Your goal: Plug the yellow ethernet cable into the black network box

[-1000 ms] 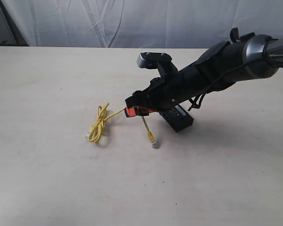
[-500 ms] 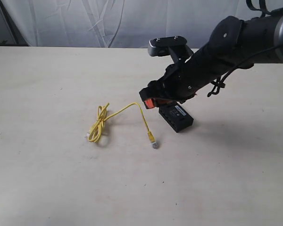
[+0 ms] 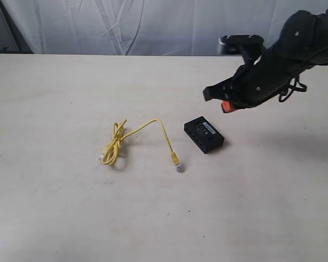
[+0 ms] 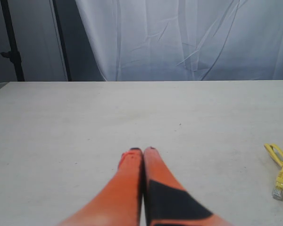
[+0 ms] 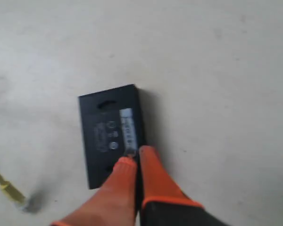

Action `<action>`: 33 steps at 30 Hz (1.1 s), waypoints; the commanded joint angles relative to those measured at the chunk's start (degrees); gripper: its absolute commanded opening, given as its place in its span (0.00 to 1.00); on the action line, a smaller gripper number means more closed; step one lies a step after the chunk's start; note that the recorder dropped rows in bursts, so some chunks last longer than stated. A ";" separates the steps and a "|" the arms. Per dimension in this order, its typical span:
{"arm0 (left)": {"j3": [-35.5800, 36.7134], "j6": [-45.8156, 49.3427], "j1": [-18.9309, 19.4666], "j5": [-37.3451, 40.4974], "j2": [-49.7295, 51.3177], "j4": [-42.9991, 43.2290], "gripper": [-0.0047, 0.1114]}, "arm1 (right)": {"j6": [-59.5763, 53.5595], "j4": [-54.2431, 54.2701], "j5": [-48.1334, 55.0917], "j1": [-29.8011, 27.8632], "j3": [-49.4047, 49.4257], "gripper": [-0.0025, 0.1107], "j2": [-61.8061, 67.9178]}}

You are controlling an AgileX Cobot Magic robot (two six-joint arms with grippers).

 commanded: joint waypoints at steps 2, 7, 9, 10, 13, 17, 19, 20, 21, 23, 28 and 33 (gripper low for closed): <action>0.27 0.00 0.04 -0.32 -0.34 0.00 0.04 | 0.22 -0.12 1.31 -5.52 -0.33 0.02 -0.55; 0.27 0.00 0.04 -0.32 -0.34 0.00 0.04 | 0.11 4.24 0.09 -4.81 -0.19 0.02 -0.55; 0.27 0.00 0.04 -0.32 -0.34 0.00 0.04 | -1.06 4.36 0.23 -3.93 -0.19 0.02 -0.35; 0.27 0.00 0.04 -0.32 -0.34 0.00 0.04 | -1.84 4.26 0.80 -3.34 -0.19 0.02 -0.05; 0.27 0.00 0.04 -0.32 -0.34 0.00 0.04 | -2.83 4.14 2.85 -2.11 -0.19 0.02 1.23; 0.27 0.00 0.04 -0.32 -0.34 0.00 0.04 | -4.74 3.55 5.92 -1.69 -0.19 0.02 2.48; 0.27 0.00 0.04 -0.32 -0.34 0.00 0.04 | -4.72 1.01 7.41 -1.69 -0.40 0.02 2.22; 0.27 0.00 0.04 -0.32 -0.34 0.00 0.04 | -4.72 -0.72 9.02 -1.69 -1.04 0.02 1.88; 0.27 0.00 0.04 -0.32 -0.34 0.00 0.04 | -4.72 -0.72 9.62 -1.69 -1.19 0.02 1.73; 0.27 0.00 0.04 -0.32 -0.34 0.00 0.04 | -4.88 -0.72 11.11 -1.69 -1.31 0.02 1.23; 0.27 0.00 0.04 -0.32 -0.34 0.00 0.04 | -4.88 -0.72 11.97 -1.69 -1.31 0.02 1.35; 0.27 0.00 0.04 -0.32 -0.34 0.00 0.04 | -4.88 -0.61 12.38 -1.69 -1.31 0.02 1.35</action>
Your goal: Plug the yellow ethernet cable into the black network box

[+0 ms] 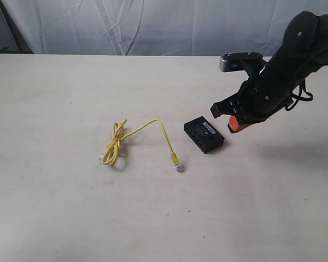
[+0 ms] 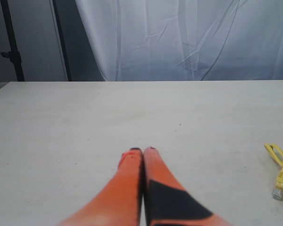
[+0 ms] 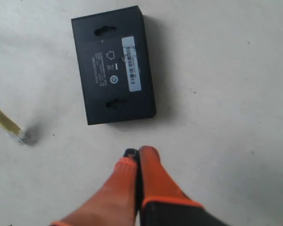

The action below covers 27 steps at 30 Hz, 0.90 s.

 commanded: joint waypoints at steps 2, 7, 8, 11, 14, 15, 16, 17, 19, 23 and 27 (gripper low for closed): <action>0.27 0.00 0.04 -0.32 -0.34 0.00 0.04 | -0.44 -0.36 0.45 0.01 -0.30 0.02 -0.33; 0.27 0.00 0.04 -0.32 -0.34 0.00 0.04 | -0.44 -0.27 0.22 0.01 -0.30 0.02 -0.33; 0.27 0.00 0.04 -0.32 -0.34 0.00 0.04 | -0.44 -0.12 0.22 0.01 -0.30 0.02 -0.33; 0.27 0.00 0.04 -0.32 -0.34 0.00 0.04 | -0.44 -0.12 0.22 0.01 -0.30 0.02 -0.33; 0.27 0.00 0.04 -0.32 -0.34 0.00 0.04 | -0.44 -0.12 0.22 0.01 -0.30 0.02 -0.33; 0.27 0.00 0.04 -0.32 -0.34 0.00 0.04 | -0.44 -0.12 0.22 0.01 -0.30 0.02 -0.33; 0.27 0.00 0.04 -0.32 -0.34 0.00 0.04 | -0.44 -0.12 0.22 0.01 -0.30 0.02 -0.33; 0.27 0.00 0.04 -0.32 -0.34 0.00 0.04 | -0.44 -0.12 0.22 0.01 -0.30 0.02 -0.33; 0.27 0.00 0.04 -0.44 -0.34 0.72 0.04 | -0.44 -0.11 0.08 0.01 -0.30 0.02 -0.33; 0.27 0.00 0.04 -6.18 -0.34 0.98 0.04 | -0.44 1.31 0.09 0.01 -0.30 0.02 -0.33; 0.27 0.00 0.04 -13.58 -0.34 1.57 0.04 | -0.44 1.48 0.09 0.01 -0.30 0.02 -0.33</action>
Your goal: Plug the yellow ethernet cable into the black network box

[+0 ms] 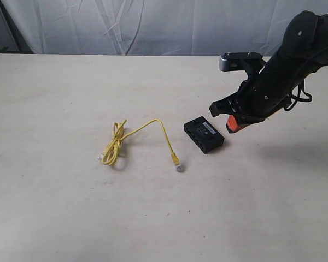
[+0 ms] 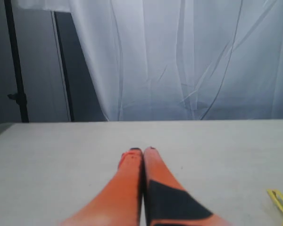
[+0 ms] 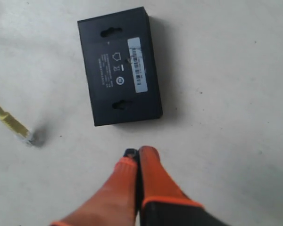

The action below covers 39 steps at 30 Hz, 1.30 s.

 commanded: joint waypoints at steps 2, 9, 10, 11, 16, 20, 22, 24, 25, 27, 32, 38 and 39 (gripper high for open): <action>0.27 0.00 0.04 -4.67 -0.34 2.14 0.04 | -0.32 0.16 -0.14 0.01 -0.30 0.02 -0.33; 0.27 0.00 0.04 -7.60 -0.34 2.07 0.04 | -0.32 0.13 -0.24 0.01 -0.30 0.02 -0.33; 0.27 0.00 0.04 -8.80 -0.34 2.07 0.04 | -0.32 0.13 -0.55 0.01 -0.30 0.02 -0.33; 0.27 0.00 0.04 -9.84 -0.34 2.07 0.04 | -0.32 0.13 -1.11 0.01 -0.30 0.02 -0.33; 0.27 0.00 0.04 -15.87 -0.34 2.07 0.04 | -0.32 1.37 -1.71 0.01 -0.30 0.02 -0.33; 0.27 0.00 0.04 -19.21 -0.34 1.82 0.04 | -0.22 2.23 -1.80 0.01 -0.30 0.02 -0.33; 0.27 0.00 0.04 -20.18 -0.34 1.82 0.04 | -0.22 2.23 -1.80 0.01 -0.30 0.02 -0.33; 0.27 0.00 0.04 -20.62 -0.34 1.82 0.04 | -0.22 2.23 -1.80 0.01 -0.30 0.02 -0.33; 0.27 0.00 0.04 -20.77 -0.34 1.69 0.04 | -0.22 2.33 -1.80 0.01 -0.30 0.02 -0.33; 0.27 0.00 0.04 -20.99 -0.34 1.68 0.04 | -0.22 2.63 -2.54 0.01 -0.30 0.02 -0.33; -4.00 0.60 0.04 -16.72 -0.34 2.26 0.04 | -0.22 2.62 -2.53 0.01 -0.30 0.02 -0.33; -12.89 1.43 0.04 -9.67 5.28 9.22 0.04 | -0.22 2.36 -1.06 -0.09 -0.30 0.02 -0.69; -14.14 1.43 0.04 -8.65 6.62 9.77 0.04 | -0.22 2.36 -0.75 -0.09 -0.30 0.02 -0.92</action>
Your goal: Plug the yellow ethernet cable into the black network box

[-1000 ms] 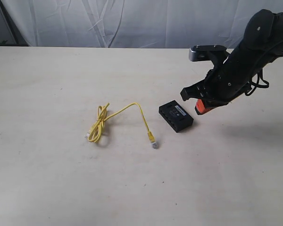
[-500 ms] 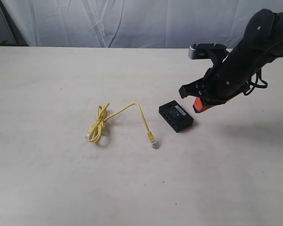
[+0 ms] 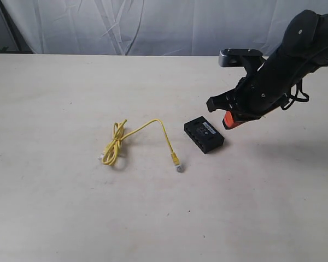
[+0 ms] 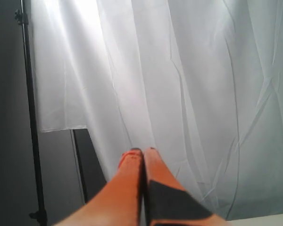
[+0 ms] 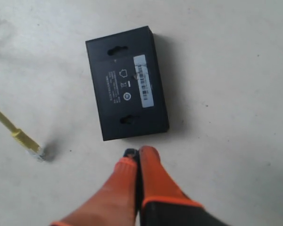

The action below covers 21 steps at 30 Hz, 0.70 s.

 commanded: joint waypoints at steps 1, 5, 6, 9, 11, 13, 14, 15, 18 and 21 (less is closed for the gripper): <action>-6.73 0.20 0.04 5.82 6.04 3.89 0.04 | -0.12 -0.24 1.51 -0.09 -0.30 0.02 -1.16; -12.80 0.20 0.04 12.23 14.22 4.31 0.04 | -0.12 -0.19 2.17 -1.89 -0.30 0.02 -2.77; -14.27 0.20 0.04 14.27 16.31 4.31 0.04 | -0.12 -0.09 2.17 -2.76 -0.30 0.02 -3.34; -18.14 0.20 0.04 20.82 21.85 4.18 0.04 | -0.23 0.60 3.20 -5.67 -0.30 0.02 -4.65; -20.47 0.20 0.04 24.76 25.18 3.16 0.04 | -0.23 0.95 4.11 -7.64 -0.30 0.02 -5.21; -22.92 0.20 0.04 28.39 28.76 2.05 0.04 | -0.23 0.95 5.05 -9.57 -0.30 0.02 -5.37; -24.12 0.28 0.04 30.78 30.56 1.54 0.04 | -0.23 0.95 5.49 -10.33 -0.30 0.02 -5.46; -25.24 0.72 0.04 32.22 32.38 1.07 0.04 | -0.23 0.95 5.63 -10.83 -0.30 0.02 -5.46; -28.34 6.39 -0.06 36.70 37.89 -3.69 0.04 | -0.23 0.72 5.24 -11.42 -0.30 0.02 -5.46; -31.33 16.01 -0.06 39.35 43.59 -12.05 0.04 | -0.23 0.72 4.89 -11.42 -0.30 0.02 -5.46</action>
